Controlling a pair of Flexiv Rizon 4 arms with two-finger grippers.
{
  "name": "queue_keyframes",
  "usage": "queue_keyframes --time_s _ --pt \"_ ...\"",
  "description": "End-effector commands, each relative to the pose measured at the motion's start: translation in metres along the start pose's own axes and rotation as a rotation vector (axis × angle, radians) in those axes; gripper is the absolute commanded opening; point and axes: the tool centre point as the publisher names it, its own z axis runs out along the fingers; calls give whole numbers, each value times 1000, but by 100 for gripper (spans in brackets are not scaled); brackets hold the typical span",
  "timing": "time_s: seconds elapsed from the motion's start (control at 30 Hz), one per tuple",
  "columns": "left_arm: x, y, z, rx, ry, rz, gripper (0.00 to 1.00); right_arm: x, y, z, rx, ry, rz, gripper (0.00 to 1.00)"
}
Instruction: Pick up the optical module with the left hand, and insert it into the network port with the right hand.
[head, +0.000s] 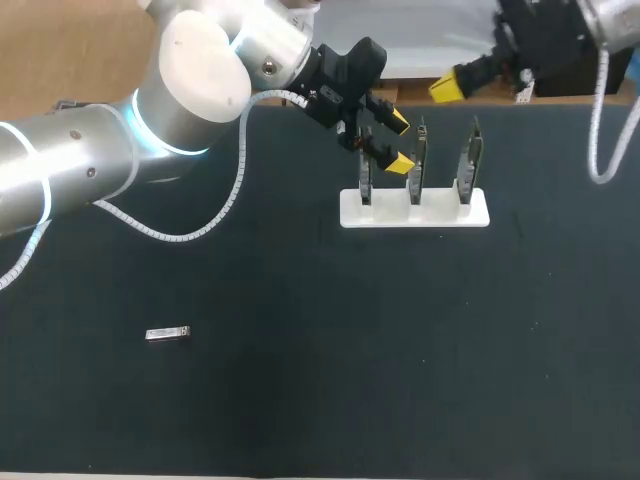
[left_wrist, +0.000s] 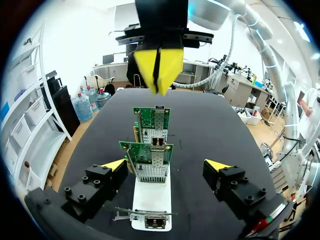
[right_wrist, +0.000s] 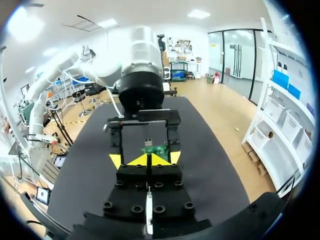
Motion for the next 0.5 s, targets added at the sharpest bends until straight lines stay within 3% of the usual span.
queue_keyframes --time_s 0.03,0.27,0.5 --pt "0 2 0 2 2 0 100 16 1 -29 -11 -38 -1 0" --pt "0 2 0 2 2 0 100 39 4 -53 -62 -32 -24 0" --pt "0 2 0 2 2 0 100 61 4 -61 -72 43 -47 0"
